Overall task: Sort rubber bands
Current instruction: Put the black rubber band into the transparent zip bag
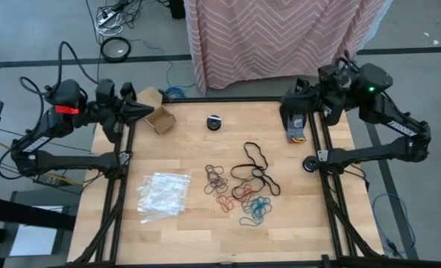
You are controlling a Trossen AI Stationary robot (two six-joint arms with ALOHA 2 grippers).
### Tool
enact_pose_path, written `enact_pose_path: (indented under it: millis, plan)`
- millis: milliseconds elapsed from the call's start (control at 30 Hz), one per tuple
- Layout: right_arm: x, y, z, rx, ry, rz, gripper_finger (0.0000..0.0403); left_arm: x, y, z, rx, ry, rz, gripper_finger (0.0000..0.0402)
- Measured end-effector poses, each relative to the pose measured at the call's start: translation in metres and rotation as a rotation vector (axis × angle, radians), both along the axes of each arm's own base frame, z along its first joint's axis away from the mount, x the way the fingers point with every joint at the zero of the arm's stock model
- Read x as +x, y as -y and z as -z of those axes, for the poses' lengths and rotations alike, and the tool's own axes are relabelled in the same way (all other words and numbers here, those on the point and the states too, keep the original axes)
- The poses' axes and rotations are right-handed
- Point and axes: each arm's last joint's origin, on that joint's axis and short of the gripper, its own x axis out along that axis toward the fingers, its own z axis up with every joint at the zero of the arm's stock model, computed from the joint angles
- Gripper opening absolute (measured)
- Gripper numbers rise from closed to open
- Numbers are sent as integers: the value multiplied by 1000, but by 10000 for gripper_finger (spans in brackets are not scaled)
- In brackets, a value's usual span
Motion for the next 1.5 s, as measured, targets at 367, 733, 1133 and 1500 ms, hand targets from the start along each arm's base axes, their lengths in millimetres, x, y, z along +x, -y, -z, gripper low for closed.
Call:
enact_pose_path:
  millis: [367, 733, 1133, 1500]
  plan:
    - [-44, -8, 4, -38, -54, 119, 0, -12, 6, -3, 36, 34, 64, 14]
    - [-102, -23, 31, -35, -25, 283, 0, -35, 16, 14, 129, 81, 134, 14]
    - [-106, -25, 76, 6, 34, 232, 0, -44, 17, 79, -78, 240, 125, 14]
    - [-116, -28, 80, -12, 32, 237, 0, -51, 19, 80, -51, 259, 118, 14]
